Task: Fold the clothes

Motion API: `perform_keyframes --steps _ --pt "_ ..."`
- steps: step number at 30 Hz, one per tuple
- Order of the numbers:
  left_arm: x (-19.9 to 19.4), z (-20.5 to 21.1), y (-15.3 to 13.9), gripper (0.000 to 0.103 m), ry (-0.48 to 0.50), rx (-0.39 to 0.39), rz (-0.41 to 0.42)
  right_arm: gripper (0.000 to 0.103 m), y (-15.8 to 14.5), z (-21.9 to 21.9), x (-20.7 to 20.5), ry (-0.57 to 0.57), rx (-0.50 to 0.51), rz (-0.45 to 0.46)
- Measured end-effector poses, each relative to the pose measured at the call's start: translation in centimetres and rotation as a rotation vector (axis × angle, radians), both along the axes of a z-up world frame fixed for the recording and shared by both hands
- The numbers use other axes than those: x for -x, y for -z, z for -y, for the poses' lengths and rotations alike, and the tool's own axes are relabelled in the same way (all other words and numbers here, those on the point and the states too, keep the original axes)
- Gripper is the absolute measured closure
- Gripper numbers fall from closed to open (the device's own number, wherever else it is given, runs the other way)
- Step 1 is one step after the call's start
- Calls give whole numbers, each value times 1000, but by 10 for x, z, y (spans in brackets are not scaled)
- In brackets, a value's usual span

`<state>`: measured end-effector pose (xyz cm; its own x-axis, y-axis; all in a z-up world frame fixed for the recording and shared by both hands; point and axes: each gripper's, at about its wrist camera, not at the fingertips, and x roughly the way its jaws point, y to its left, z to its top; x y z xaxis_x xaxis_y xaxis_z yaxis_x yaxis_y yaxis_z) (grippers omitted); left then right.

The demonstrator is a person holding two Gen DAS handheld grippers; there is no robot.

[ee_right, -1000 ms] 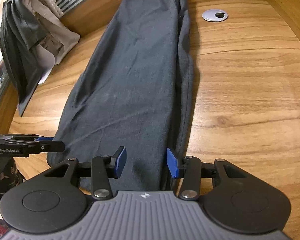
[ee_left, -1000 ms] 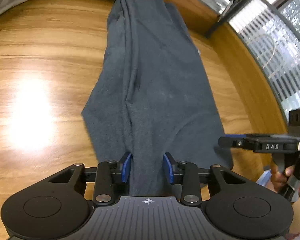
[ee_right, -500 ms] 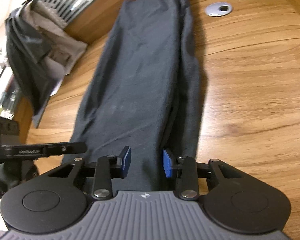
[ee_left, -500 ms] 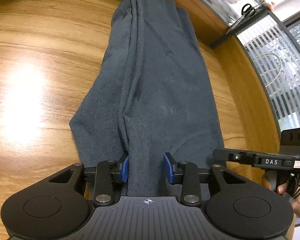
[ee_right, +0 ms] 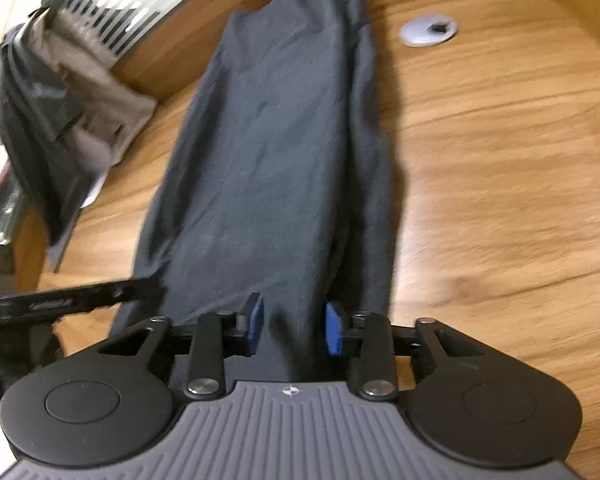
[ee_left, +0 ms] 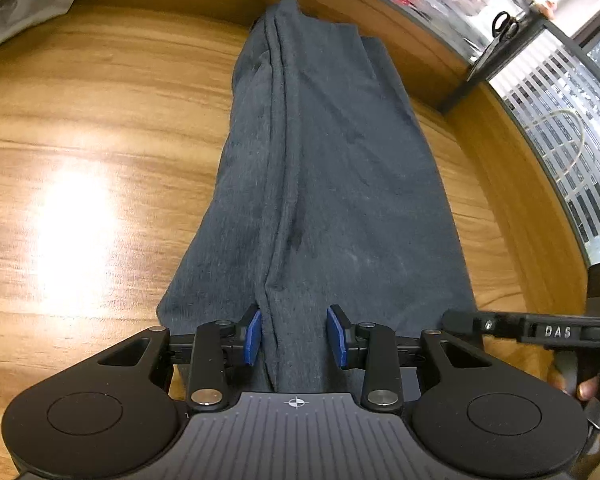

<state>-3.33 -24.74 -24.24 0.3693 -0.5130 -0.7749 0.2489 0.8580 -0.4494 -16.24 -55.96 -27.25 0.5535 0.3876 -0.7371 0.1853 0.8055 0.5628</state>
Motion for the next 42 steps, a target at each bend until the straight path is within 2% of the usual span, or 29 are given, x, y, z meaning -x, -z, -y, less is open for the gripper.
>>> perform_keyframes --steps 1,2,3,6,7,9,13,19,21,23,25,27,28,29,30,31,33,35,37,39,40,42 --pt "2 -1 0 64 2 -2 2 79 0 -2 1 -9 13 1" --pt "4 -3 0 64 1 2 -3 92 0 -2 2 -8 10 0" --pt "4 -5 1 64 -3 10 -10 95 0 0 3 -4 0 -3" --pt "6 -9 2 66 -13 36 -31 97 1 6 3 18 -48 -12" --pt "6 -9 3 71 -8 43 -35 97 0 6 3 15 -50 -10" --pt "6 -9 0 98 16 70 -34 98 -3 5 3 3 -48 -5" --pt "11 -8 -21 98 68 114 40 98 -22 3 7 -10 -40 49" --pt "20 -30 -67 98 78 238 136 98 -69 13 33 33 -72 210" --pt "24 -28 -71 97 114 212 140 98 -77 16 41 39 -90 226" --pt "29 -24 -58 97 152 166 105 98 -71 9 44 11 -75 189" --pt "31 -22 -37 96 160 114 41 94 -57 1 43 -8 -53 122" --pt "33 -26 -18 95 127 97 -20 91 -44 -5 43 -19 -52 74" --pt "34 -29 -11 91 113 104 -43 89 -39 -8 44 -23 -44 63" --pt "35 -32 -6 85 101 115 -64 79 -36 -9 45 -27 -32 58" --pt "37 -35 -4 70 95 129 -72 64 -34 -10 47 -31 -28 56" --pt "39 -37 -3 58 91 145 -77 58 -32 -10 49 -36 -29 54" --pt "44 -43 -1 52 105 182 -85 48 -27 -10 56 -51 -49 50" --pt "46 -42 2 50 139 174 -103 48 -21 -12 61 -74 -59 36" --pt "51 -38 6 54 193 152 -124 52 -16 -18 63 -116 -42 13" --pt "54 -32 6 58 265 120 -133 82 -16 -25 66 -154 -1 -11" --pt "54 -31 4 70 297 111 -132 85 -18 -26 68 -158 16 -16" --pt "52 -34 -4 78 329 138 -141 91 -28 -21 73 -139 -3 20"
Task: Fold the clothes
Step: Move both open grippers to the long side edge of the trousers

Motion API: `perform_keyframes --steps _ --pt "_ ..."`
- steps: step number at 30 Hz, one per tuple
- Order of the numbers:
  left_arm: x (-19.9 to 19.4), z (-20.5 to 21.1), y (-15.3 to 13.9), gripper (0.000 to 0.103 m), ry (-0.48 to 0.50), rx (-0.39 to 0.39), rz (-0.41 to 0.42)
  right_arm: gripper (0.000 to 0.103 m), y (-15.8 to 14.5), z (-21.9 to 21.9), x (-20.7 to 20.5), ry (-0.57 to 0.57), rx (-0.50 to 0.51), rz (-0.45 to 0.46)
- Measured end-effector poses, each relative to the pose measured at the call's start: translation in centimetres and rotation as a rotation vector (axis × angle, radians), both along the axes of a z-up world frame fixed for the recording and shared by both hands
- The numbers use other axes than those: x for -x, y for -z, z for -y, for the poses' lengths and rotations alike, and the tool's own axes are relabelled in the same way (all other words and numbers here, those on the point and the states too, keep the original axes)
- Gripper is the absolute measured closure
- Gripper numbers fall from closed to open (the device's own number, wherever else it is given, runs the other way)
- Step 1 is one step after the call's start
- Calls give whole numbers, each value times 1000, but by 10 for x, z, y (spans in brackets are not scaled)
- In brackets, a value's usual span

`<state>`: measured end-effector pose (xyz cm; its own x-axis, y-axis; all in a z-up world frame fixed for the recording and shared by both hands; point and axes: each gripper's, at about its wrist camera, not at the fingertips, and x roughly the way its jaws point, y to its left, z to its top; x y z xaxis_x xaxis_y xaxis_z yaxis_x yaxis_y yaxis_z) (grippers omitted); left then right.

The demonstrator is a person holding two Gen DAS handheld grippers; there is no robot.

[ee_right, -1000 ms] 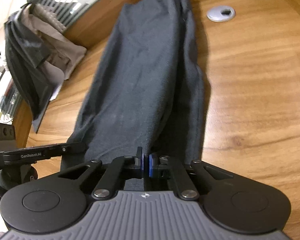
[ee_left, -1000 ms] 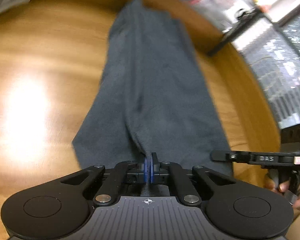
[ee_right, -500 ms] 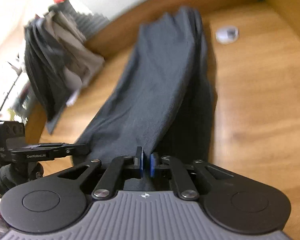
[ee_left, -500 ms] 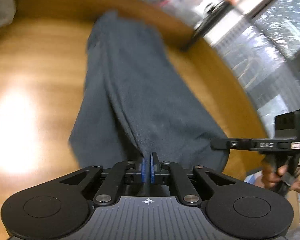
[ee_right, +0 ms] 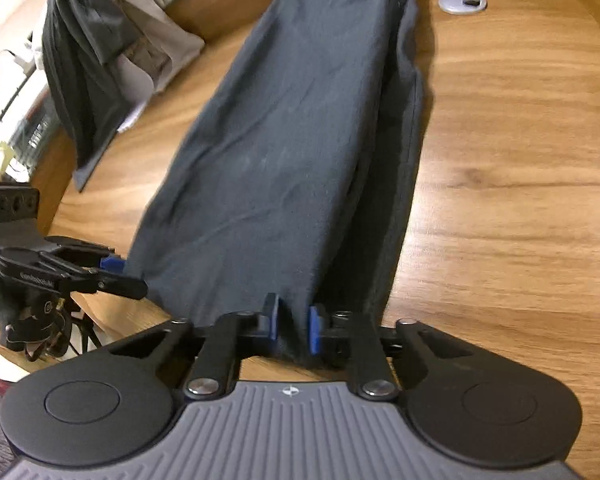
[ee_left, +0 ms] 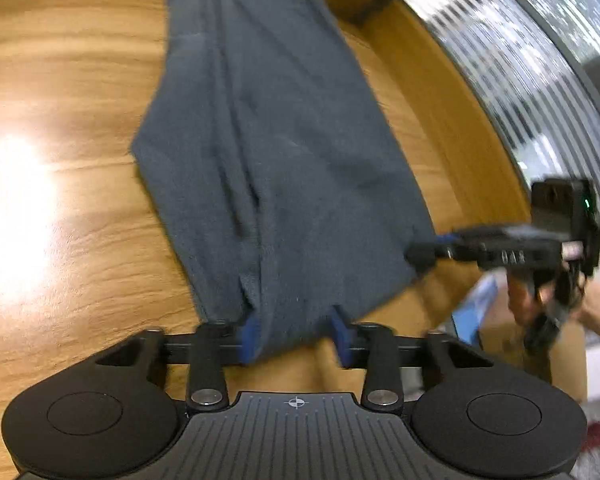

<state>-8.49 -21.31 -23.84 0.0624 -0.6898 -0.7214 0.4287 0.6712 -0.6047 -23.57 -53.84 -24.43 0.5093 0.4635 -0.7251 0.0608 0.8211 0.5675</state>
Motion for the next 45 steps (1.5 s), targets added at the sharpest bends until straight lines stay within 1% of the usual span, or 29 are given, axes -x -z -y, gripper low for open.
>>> perform_keyframes --steps 1,2,4,7,8,10,12,15,17,19,20,22,24,25,28,29,32,37,38,39,40,42,45 --pt "-1 -4 -5 81 -1 25 -4 92 -5 2 3 10 -9 17" --pt "-2 -9 -9 82 -5 42 -7 93 -9 4 7 18 -15 32" --pt "-1 -14 -10 82 1 23 -11 93 -11 5 11 19 17 27" --pt "1 -14 0 82 4 -81 4 92 -4 4 19 14 82 -16" --pt "4 -15 2 81 -2 -128 23 89 -3 3 21 14 106 -27" --pt "13 -17 -4 80 -10 -181 84 89 -9 2 26 16 157 -23" --pt "21 -20 -22 80 -24 -179 151 88 -23 0 33 22 199 26" --pt "25 -19 -47 80 -85 -134 216 87 -44 -5 33 29 236 111" --pt "21 -11 -52 80 -113 -116 251 84 -55 -10 27 26 255 158" --pt "16 2 -47 80 -119 -116 279 78 -59 -17 14 13 267 183" --pt "11 13 -43 80 -115 -127 291 75 -58 -21 5 2 274 187" --pt "4 32 -33 80 -102 -148 316 75 -52 -30 -13 -24 294 190" --pt "-6 47 -22 80 -107 -170 324 75 -44 -37 -32 -50 324 183" --pt "-9 54 -15 80 -108 -192 326 75 -39 -40 -40 -61 332 182" --pt "-14 60 -4 80 -86 -263 344 74 -27 -44 -56 -89 339 172" --pt "-15 61 -2 80 -70 -280 354 71 -22 -44 -61 -107 348 159" --pt "-12 58 -5 80 -38 -298 379 70 -10 -44 -63 -152 387 142" --pt "-10 48 -5 80 -48 -297 370 70 -6 -33 -51 -207 402 175" --pt "-9 46 -7 80 -47 -299 365 70 -8 -33 -49 -224 413 171" --pt "-7 44 -9 77 -45 -302 360 70 -10 -34 -47 -242 433 167" --pt "-4 41 -13 68 -37 -307 363 70 -13 -36 -45 -261 459 163" --pt "3 37 -20 60 -12 -312 378 68 -22 -39 -38 -301 502 179" --pt "20 34 -31 59 52 -322 434 62 -37 -48 -23 -375 527 228"
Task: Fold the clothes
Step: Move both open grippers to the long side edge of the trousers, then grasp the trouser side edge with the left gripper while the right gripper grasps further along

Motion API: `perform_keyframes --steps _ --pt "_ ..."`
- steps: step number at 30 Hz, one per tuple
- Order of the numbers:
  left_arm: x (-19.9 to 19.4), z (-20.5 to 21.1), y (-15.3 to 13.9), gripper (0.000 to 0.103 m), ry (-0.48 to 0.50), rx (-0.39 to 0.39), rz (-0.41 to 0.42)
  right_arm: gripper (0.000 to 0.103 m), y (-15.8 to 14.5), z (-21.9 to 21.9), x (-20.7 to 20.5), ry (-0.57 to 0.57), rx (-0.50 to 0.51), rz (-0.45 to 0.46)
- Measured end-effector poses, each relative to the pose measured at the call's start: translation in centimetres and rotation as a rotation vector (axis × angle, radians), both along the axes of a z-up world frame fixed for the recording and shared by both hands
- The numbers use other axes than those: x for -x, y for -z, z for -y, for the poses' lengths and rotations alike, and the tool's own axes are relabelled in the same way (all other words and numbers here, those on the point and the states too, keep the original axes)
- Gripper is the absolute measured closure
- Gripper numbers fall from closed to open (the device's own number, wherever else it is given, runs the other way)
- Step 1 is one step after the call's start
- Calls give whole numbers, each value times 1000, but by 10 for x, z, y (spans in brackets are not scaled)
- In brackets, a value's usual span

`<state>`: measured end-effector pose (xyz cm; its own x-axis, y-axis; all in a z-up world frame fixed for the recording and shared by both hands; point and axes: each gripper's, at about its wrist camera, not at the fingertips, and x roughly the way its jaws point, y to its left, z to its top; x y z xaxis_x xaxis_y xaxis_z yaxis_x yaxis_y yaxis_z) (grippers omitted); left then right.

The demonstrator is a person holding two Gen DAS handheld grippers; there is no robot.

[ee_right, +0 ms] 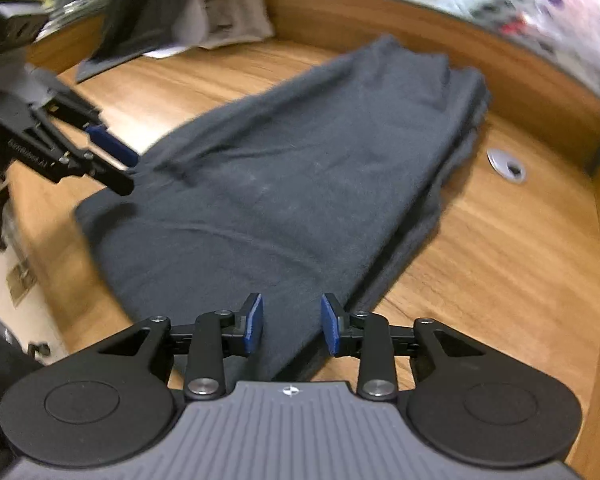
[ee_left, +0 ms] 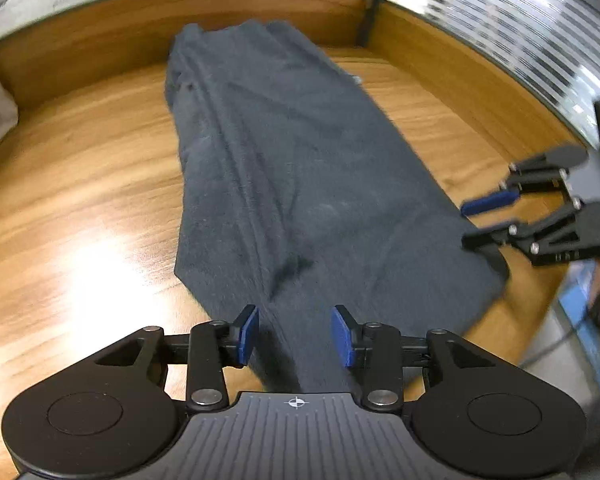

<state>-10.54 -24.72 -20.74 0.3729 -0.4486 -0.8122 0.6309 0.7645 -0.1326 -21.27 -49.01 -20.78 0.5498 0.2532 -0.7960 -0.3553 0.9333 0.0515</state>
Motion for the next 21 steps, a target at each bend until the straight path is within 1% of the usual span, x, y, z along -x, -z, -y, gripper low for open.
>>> perform_keyframes --steps 3,5,6,8,10,13,14,16,17,18,21 --pt "15 2 -8 52 67 -32 50 57 -11 -13 13 -95 26 26" --pt "25 8 -12 51 128 -57 84 53 -13 -25 19 -168 50 32" --pt "30 11 -13 48 163 -73 104 52 -13 -31 21 -206 62 31" --pt "40 20 -12 45 244 -114 149 52 -10 -43 25 -289 100 32" --pt "46 27 -5 44 306 -159 173 52 -5 -56 28 -362 150 36" --pt "48 35 4 44 352 -203 180 53 2 -69 31 -453 211 62" --pt "49 36 7 44 364 -213 183 54 4 -73 31 -474 230 66" --pt "50 38 10 44 383 -232 202 65 8 -79 30 -507 265 66" --pt "50 39 12 44 391 -241 212 75 9 -80 29 -515 283 71" --pt "51 41 14 44 399 -250 220 79 9 -81 29 -520 302 78" --pt "56 43 17 44 429 -267 250 79 1 -77 25 -485 296 96"
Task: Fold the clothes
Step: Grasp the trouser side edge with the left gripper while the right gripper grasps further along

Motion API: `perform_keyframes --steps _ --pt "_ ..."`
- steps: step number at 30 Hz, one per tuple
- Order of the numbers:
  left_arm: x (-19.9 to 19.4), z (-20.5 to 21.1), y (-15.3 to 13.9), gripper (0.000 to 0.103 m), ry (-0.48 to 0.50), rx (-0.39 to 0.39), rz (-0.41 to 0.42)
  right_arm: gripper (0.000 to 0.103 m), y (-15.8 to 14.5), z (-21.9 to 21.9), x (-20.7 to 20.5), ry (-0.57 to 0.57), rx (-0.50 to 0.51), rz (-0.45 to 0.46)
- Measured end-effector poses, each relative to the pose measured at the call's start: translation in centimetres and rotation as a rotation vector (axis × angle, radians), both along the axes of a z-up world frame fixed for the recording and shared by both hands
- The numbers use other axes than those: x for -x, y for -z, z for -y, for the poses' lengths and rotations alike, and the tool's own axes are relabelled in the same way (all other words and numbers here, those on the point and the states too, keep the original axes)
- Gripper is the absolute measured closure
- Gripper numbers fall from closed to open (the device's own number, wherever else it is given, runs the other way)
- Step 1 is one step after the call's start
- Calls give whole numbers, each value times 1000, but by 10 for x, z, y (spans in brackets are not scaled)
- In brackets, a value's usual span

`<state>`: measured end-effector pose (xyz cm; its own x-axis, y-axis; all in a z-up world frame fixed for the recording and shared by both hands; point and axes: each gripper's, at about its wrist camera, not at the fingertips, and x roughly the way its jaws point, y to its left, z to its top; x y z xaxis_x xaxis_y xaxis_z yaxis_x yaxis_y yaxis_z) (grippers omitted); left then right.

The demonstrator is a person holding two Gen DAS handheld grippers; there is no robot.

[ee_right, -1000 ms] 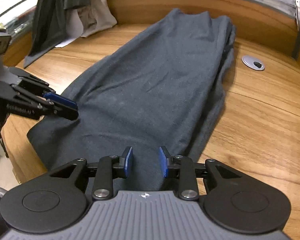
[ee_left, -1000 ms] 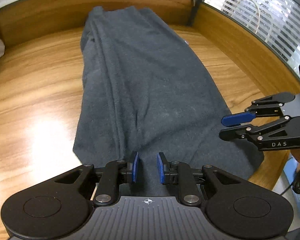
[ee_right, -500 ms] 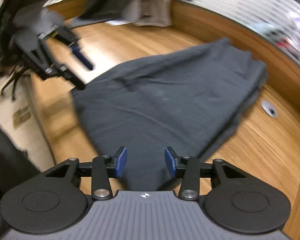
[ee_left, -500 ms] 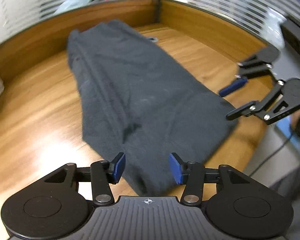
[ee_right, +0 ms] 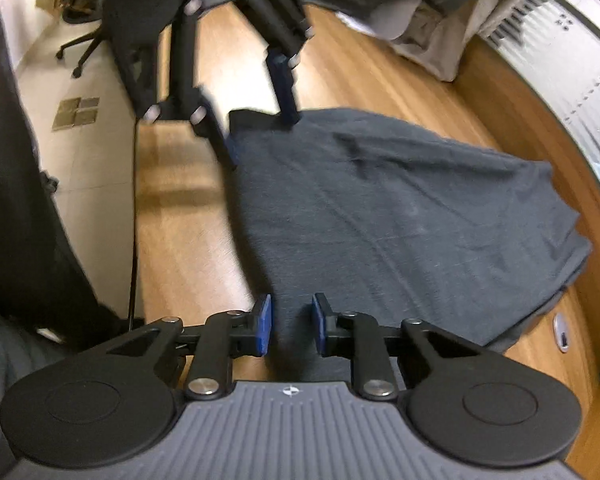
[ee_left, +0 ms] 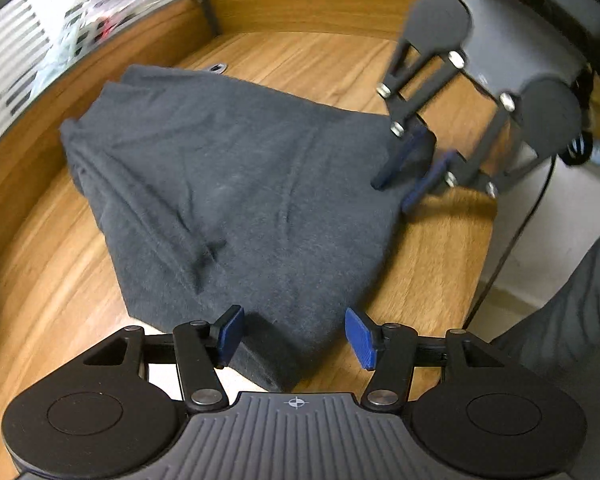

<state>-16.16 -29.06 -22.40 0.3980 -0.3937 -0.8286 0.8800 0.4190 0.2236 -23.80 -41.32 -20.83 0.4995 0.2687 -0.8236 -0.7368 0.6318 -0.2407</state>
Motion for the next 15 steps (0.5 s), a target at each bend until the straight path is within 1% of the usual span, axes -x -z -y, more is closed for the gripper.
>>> perform_keyframes --steps 4,8,11,12,13,14,15 --pt "8 6 6 42 48 -26 46 79 -11 11 -10 64 -34 -3" --pt "17 8 20 42 72 -98 152 79 -14 15 -16 82 -40 -5" --pt "19 3 21 44 78 -103 192 78 -15 17 -21 96 -48 -12" --pt "18 2 20 54 76 -107 200 76 -15 17 -21 100 -53 -15" --pt "17 0 20 74 75 -111 208 75 -16 18 -20 105 -58 -19" --pt "15 -1 16 81 73 -102 208 74 -16 18 -19 110 -64 -22" --pt "12 -1 12 86 71 -89 206 70 -16 18 -18 114 -69 -23"
